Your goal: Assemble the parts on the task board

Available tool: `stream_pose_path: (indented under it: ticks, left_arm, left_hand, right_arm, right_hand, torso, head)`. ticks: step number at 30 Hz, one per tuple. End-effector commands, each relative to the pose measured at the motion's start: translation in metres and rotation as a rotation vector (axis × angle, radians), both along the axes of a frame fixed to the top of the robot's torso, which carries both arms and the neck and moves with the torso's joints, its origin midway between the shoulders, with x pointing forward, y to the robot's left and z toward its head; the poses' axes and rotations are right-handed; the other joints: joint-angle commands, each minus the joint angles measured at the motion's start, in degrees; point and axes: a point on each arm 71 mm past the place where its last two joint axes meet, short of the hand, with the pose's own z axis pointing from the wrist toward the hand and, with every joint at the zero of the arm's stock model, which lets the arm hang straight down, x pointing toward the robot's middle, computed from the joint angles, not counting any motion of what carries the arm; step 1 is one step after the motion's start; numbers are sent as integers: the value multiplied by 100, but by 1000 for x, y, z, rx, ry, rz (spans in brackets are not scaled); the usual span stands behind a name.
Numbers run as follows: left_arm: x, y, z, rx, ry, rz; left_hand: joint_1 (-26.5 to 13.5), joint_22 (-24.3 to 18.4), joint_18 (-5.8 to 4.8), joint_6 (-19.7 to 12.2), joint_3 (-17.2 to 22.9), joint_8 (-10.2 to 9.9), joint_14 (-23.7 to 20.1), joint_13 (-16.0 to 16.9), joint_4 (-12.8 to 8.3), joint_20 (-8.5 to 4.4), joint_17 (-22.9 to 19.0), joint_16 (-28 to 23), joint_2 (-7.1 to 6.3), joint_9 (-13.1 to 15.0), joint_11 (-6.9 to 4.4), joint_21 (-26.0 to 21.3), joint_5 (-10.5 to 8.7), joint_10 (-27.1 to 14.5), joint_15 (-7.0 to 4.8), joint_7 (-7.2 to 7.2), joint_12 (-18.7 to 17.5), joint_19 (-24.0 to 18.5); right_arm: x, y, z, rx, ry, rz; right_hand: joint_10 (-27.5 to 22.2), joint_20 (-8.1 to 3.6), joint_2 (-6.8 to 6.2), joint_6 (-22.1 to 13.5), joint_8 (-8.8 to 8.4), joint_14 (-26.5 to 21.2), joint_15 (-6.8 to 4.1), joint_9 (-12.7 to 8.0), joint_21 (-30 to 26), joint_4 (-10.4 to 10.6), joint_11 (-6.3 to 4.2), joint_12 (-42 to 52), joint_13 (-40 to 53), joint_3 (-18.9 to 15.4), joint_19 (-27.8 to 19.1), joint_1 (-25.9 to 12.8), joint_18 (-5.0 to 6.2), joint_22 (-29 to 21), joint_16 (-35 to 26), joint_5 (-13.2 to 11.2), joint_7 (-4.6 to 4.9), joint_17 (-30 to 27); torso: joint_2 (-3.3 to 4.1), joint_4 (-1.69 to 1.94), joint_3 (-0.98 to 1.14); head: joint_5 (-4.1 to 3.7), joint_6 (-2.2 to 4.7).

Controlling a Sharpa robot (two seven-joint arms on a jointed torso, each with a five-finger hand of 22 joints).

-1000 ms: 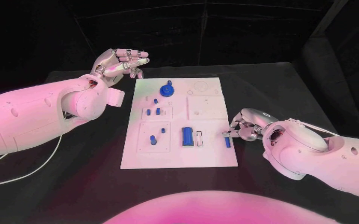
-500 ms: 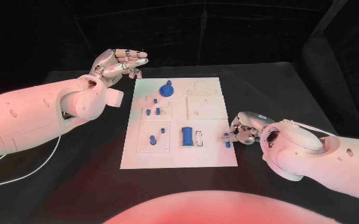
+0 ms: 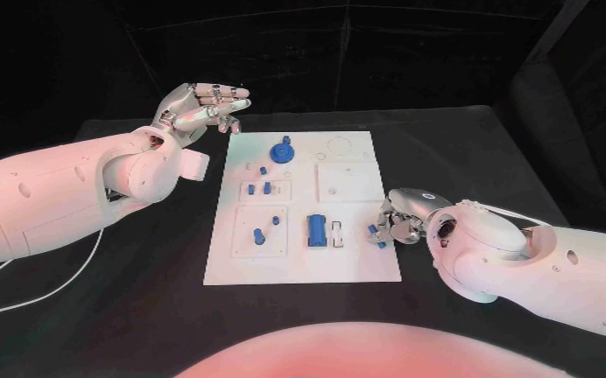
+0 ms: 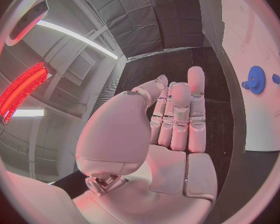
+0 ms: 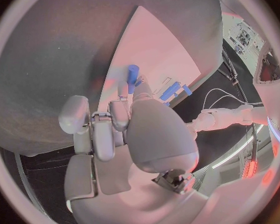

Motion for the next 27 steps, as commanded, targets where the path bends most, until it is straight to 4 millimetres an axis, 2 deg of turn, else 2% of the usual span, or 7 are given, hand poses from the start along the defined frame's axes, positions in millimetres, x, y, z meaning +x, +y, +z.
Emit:
stream_pose_path:
  ticks: [1, 6, 8, 14, 19, 23, 27]
  left_arm:
    - [0, -1, 1, -5, -2, -5]
    - [0, 0, 1, -5, -2, -4]
    - [0, 0, 1, -5, -2, -4]
    - [-1, 1, 1, -5, -1, -4]
    - [-1, 0, 1, -7, -2, -6]
    - [-1, 0, 1, -7, -1, -8]
    - [-1, 0, 1, -7, -1, -8]
  left_hand:
    - [-19, -6, 82, -3, 2, 2, -16, 3, -22, 11, 1, -34, 48, -10, 23, -23, 24, -6, 8, 31, -15, 17]
    - [-19, -6, 82, -3, 2, 2, -16, 3, -22, 11, 1, -34, 48, -10, 23, -23, 24, -6, 8, 31, -15, 17]
    - [-19, -6, 82, -3, 2, 2, -16, 3, -22, 11, 1, -34, 48, -10, 23, -23, 24, -6, 8, 31, -15, 17]
    - [-19, -6, 82, -3, 2, 2, -16, 3, -22, 11, 1, -34, 48, -10, 23, -23, 24, -6, 8, 31, -15, 17]
    - [-19, -6, 82, -3, 2, 2, -16, 3, -22, 11, 1, -34, 48, -10, 23, -23, 24, -6, 8, 31, -15, 17]
    - [-26, -8, 82, -10, 0, -2, -18, 2, -20, 12, -4, -37, 50, -11, 25, -25, 24, -10, 9, 33, -18, 18]
    - [-38, -11, 81, -16, -4, -5, -18, 1, -15, 13, -5, -37, 51, -13, 28, -27, 24, -16, 11, 37, -21, 18]
  right_arm:
    - [-2, -1, -9, -90, 26, 15]
    - [-1, 3, -8, -115, -2, 36]
    - [-1, 5, -8, -122, -11, 43]
    - [-5, 8, -5, -102, -4, 41]
    - [-11, 14, 1, -29, -9, 33]
    - [-15, 17, 7, 51, -16, 16]
    - [-17, 18, 10, 114, -27, -4]
  right_hand:
    - [7, -26, 169, -26, -48, 474, -50, -68, -25, -150, -26, -55, -27, 96, -24, 321, -35, -8, -36, -109, -6, 840]
    - [-27, -40, 412, 12, -139, 472, -64, -118, -32, -437, -32, -92, -36, 428, -28, 747, -33, -11, -43, -371, -2, 834]
    - [-39, -39, 460, 34, -179, 470, -57, -142, -35, -528, -27, -99, -33, 558, -31, 846, -34, -14, -48, -391, 6, 825]
    - [-36, -21, 418, 63, -279, 470, -41, -197, -32, -545, -10, -89, -11, 712, -29, 716, -37, -3, -52, -125, 15, 822]
    - [-15, -20, 395, 44, -364, 478, -39, -234, -18, -467, -14, -64, 16, 839, -13, 516, -39, 24, -35, 87, 17, 858]
    - [25, -2, 390, -25, -483, 486, -18, -284, 0, -291, 12, -16, 54, 927, 9, 241, -47, 61, -18, -62, 49, 890]
    - [37, 3, 377, -32, -534, 489, -12, -307, 14, -253, 21, 2, 71, 998, 23, 186, -50, 87, -10, -106, 59, 906]
  torso:
    - [4, -5, 1]
    - [-2, -6, 2]
    - [-1, -3, 2]
    - [-7, -9, -6]
    - [-4, -6, 5]
    - [-2, 10, -5]
    - [0, 11, -8]
  head:
    - [7, 1]
    - [1, 0]
    - [5, 5]
    - [8, 9]
    - [8, 31]
    - [14, 36]
    - [39, 28]
